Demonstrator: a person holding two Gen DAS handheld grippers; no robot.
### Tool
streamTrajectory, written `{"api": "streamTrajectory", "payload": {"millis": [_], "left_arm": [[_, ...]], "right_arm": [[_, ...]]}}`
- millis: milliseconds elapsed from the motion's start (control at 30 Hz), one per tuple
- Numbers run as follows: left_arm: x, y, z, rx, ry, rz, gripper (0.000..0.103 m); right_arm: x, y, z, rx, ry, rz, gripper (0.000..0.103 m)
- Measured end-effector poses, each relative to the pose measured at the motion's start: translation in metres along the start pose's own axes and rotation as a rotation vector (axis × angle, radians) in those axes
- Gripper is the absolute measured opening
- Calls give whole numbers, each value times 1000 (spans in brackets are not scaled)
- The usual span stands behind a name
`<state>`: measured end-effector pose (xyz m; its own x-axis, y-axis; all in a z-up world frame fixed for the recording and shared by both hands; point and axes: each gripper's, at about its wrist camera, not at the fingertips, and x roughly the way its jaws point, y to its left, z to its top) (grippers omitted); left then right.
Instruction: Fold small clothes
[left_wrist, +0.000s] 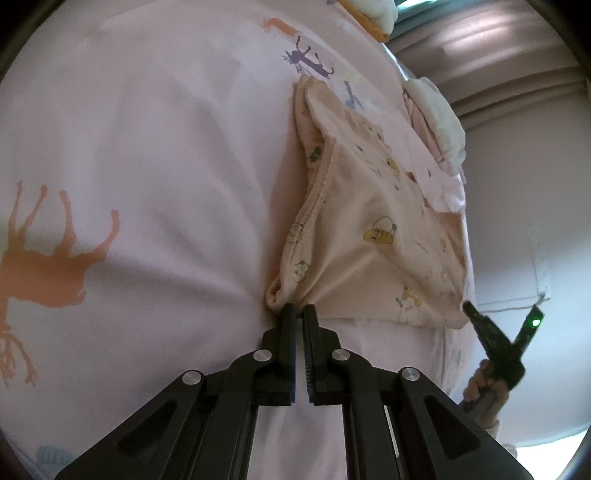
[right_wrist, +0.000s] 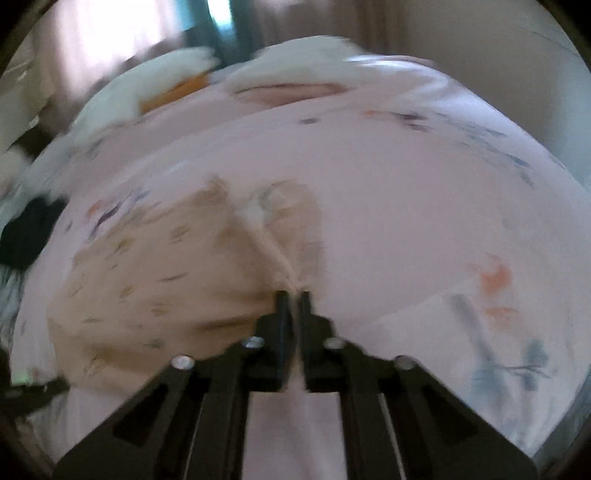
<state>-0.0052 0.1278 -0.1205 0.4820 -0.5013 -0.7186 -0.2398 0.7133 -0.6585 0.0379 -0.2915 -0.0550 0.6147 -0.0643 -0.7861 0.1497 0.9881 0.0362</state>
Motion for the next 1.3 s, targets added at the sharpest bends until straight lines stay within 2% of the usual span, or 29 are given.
{"api": "streamTrajectory", "payload": {"millis": [67,100,167,233,333,433,467,533,567,600,667,700,767,833,900,933,967,1000,1033,1067,1133,1167,1200,1267,1300], "left_arm": [[0,0,0,-3,-1,0,8],[0,0,0,-1,-1,1,8],[-1,0,-1,5,-3,3,8],[0,-2,0,15,-5,4,8],[0,0,-1,12,-9,-3,8],[1,2,0,-4,-1,-17,8],[1,3,0,-12,2,-22,8],[1,6,1,-29,5,-34,8],[0,5,0,-23,1,-30,8],[-1,1,-1,0,-7,-11,8],[-5,-13,-5,55,-39,53,9],[-10,-25,-8,98,-59,85,10],[-15,-40,-9,146,-80,128,11],[-24,-59,-6,195,-114,101,11],[-32,-81,3,237,-157,26,22],[-33,-87,8,247,-177,14,33],[-32,-97,18,249,-222,10,39],[-28,-104,28,256,-260,13,39],[-20,-109,35,273,-266,26,39],[-5,-114,45,296,-232,64,39],[37,-111,62,266,-106,195,36],[55,-107,67,250,-76,246,33],[69,-103,69,268,-78,289,31],[77,-103,68,318,-149,319,30],[78,-103,68,329,-157,330,30]], "right_arm": [[6,-27,-1,27,19,-127,4],[9,-42,-3,73,61,-123,4],[9,-62,-6,186,111,-59,7],[4,-63,-5,214,116,11,8],[-7,-29,3,126,77,85,9],[-22,23,9,-3,22,272,9],[-23,35,10,-41,17,298,8],[-11,56,8,-126,34,271,4],[-1,59,3,-136,67,193,4],[14,56,-4,-113,126,128,7],[29,43,-13,-77,179,133,4],[26,36,-17,-71,158,164,2],[18,31,-16,-97,175,157,2],[10,34,-8,-105,187,150,8],[-5,47,11,-132,154,220,10],[-11,48,8,-146,136,249,11],[-12,59,18,-169,109,283,18],[-8,69,26,-183,97,296,33],[1,78,31,-192,99,286,39],[10,85,35,-197,112,259,38],[41,99,36,-198,184,209,32],[52,103,34,-193,203,209,23],[60,105,33,-190,209,211,20],[74,106,29,-185,185,207,16],[76,107,30,-179,172,212,16]]}}
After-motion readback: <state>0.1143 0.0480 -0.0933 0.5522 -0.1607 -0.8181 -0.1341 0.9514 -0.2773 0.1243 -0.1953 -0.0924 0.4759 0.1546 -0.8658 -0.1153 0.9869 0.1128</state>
